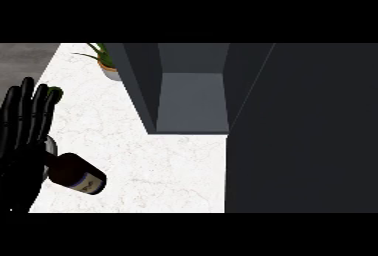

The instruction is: Pick up the wine, place it into the cabinet and close the cabinet

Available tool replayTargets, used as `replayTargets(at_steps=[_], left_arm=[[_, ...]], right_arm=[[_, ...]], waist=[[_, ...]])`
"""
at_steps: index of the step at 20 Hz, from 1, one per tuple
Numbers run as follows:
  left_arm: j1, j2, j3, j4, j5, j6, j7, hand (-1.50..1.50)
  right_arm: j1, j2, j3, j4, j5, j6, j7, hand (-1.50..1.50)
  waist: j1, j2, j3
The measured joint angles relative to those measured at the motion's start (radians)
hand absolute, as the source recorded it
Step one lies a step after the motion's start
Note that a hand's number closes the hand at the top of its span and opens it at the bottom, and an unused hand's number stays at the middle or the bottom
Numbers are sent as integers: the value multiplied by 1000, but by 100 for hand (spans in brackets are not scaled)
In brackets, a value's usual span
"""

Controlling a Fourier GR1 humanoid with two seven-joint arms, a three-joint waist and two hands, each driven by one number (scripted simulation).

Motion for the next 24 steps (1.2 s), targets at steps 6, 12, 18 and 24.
replayTargets(at_steps=[6,12,18,24], left_arm=[[-5,104,8,-6,274,-256,-21,-150],[60,235,-9,29,631,-486,102,-150],[79,454,135,29,1037,-589,227,-150],[102,619,273,48,1329,-616,330,-150]], right_arm=[[29,0,-9,-64,12,-16,13,-150],[106,29,89,-125,-83,38,96,-150],[167,40,175,-300,-89,15,242,-150],[165,57,276,-385,-38,-42,365,-150]], waist=[[-7,34,27],[-2,42,35],[8,42,38],[13,43,38]])
